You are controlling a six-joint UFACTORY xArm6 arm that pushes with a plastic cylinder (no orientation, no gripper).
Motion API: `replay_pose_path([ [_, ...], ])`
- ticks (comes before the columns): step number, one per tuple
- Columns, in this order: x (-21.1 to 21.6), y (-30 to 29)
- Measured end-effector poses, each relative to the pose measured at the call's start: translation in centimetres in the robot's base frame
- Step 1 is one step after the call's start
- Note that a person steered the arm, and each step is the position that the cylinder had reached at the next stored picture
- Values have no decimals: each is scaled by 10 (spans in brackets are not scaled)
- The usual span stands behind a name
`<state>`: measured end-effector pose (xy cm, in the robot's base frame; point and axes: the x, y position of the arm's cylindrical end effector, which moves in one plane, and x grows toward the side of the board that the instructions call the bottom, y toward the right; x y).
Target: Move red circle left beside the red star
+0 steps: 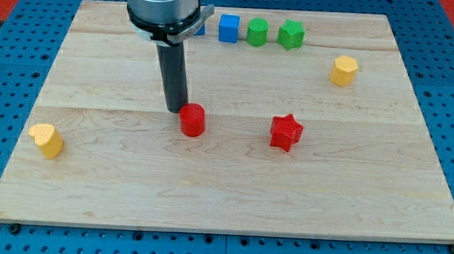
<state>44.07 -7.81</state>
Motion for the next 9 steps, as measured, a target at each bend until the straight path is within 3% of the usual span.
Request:
replay_pose_path([
  [4, 7, 11],
  [6, 81, -19],
  [7, 115, -68],
  [9, 118, -196],
])
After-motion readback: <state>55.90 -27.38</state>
